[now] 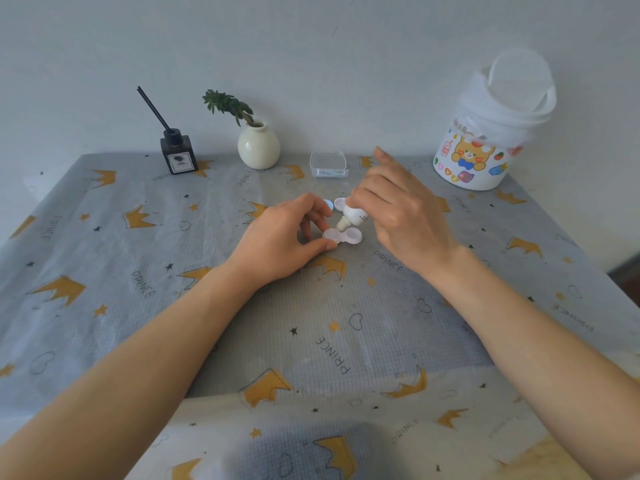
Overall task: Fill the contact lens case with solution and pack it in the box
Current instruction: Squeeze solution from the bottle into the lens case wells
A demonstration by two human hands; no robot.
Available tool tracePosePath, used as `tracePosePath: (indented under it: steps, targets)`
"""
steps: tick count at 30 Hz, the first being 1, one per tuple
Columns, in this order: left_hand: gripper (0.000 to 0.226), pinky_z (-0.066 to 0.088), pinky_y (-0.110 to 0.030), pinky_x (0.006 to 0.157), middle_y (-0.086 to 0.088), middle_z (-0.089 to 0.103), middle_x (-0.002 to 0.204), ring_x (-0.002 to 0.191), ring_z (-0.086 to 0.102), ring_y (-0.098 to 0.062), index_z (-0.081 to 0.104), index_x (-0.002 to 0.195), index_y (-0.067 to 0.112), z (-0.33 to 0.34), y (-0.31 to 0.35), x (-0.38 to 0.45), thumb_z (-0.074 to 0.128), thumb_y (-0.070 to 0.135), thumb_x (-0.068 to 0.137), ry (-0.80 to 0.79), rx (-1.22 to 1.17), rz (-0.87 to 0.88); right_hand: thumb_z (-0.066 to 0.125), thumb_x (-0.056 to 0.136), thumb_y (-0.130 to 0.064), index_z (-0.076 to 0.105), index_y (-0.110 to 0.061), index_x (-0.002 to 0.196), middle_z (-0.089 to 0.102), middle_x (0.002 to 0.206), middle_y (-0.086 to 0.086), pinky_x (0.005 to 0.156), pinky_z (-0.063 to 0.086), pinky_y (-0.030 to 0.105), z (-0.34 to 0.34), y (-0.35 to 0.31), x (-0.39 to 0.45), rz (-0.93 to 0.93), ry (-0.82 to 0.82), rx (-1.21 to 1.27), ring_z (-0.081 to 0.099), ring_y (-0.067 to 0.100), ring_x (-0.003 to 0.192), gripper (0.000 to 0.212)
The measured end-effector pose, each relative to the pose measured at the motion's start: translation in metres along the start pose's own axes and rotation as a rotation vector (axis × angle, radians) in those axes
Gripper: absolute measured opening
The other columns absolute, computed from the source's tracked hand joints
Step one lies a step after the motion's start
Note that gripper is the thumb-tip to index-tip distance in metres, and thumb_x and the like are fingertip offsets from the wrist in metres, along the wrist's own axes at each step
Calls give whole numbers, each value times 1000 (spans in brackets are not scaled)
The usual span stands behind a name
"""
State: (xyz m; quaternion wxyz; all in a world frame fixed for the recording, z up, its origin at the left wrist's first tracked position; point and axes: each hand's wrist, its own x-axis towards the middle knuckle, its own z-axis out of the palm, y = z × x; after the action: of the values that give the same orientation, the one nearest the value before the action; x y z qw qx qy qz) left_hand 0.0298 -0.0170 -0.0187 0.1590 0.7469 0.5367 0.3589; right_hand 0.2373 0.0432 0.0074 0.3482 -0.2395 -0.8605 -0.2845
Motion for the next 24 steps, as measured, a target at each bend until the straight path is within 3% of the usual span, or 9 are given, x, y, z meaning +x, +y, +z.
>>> tracePosePath:
  steps: [24]
  targets:
    - [37,55,-42,71,18,69,95,79,63,-7,57,110,26,0,2,-1,77,36,80,-4,1,-4,46,72,29,68,-1,81,61,77,11,109,44,43,3,1,-3,54,9,76,64,34,88,38]
